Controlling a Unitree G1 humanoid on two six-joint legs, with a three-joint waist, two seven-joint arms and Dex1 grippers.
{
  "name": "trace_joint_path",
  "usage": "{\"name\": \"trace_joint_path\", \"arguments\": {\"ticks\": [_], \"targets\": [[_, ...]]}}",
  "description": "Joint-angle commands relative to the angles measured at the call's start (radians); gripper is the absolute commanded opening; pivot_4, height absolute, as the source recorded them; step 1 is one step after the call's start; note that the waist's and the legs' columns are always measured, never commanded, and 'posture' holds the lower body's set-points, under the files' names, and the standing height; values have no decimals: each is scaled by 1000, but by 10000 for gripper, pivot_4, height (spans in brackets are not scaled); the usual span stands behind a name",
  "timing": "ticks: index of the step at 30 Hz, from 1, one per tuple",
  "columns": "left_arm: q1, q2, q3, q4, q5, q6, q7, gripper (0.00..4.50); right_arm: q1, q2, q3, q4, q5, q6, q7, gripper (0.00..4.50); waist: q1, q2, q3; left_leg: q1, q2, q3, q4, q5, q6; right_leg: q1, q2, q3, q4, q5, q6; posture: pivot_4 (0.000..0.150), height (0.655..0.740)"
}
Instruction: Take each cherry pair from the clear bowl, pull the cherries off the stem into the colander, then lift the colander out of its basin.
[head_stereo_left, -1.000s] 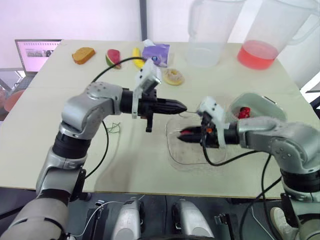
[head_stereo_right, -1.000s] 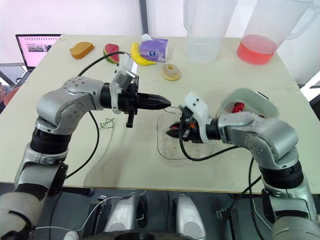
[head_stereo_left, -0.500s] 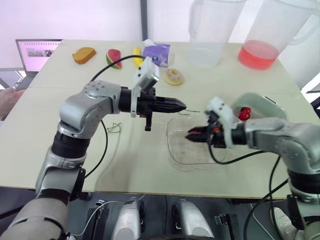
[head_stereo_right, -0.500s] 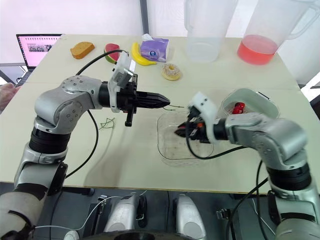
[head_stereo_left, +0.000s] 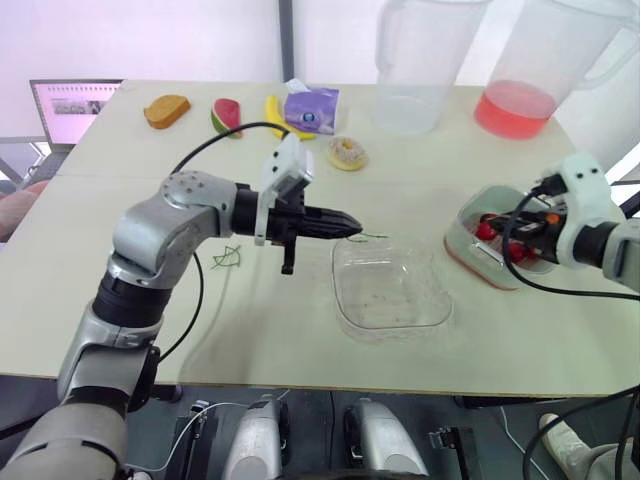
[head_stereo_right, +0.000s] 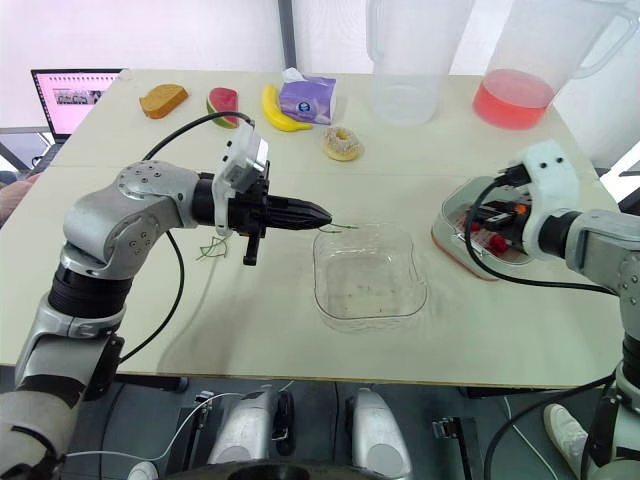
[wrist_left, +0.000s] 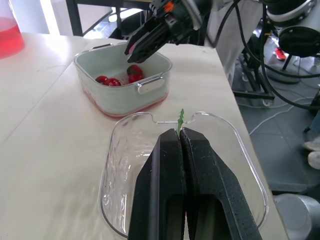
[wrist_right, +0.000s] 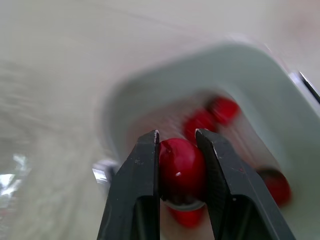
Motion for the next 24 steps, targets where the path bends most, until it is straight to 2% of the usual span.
{"name": "trace_joint_path", "arguments": {"ticks": [1,12,14,15,20,24], "targets": [[3,5,13,-44,-3,-17,2,0,-20,23,-14,51,-53,-46,-37,7032,-3,0,0,0,0,0,0,0,0,0,0,0,0,0,0,1500,7400],[4,6,17,-44,3,-22,13,0,-64,63,57,152,-120,-127,-31,7032,1,0,0,0,0,0,0,0,0,0,0,0,0,0,0,1500,7400],[4,7,17,-44,4,-23,14,0,-65,64,57,154,-125,-131,-30,16719,1,0,0,0,0,0,0,0,0,0,0,0,0,0,0,1500,7400],[4,7,17,-44,4,-23,15,0,-65,65,55,153,-126,-132,-28,19689,1,0,0,0,0,0,0,0,0,0,0,0,0,0,0,1500,7400],[3,7,17,-41,4,-24,15,0,-68,68,34,131,-116,-121,-23,44558,0,0,0,0,0,0,0,0,0,0,0,0,0,0,0,1500,7400],[3,11,19,-41,3,-24,12,0,-84,61,-14,32,-49,-100,22,44558,0,0,0,0,0,0,0,0,0,0,0,0,0,0,0,1500,7400]]}}
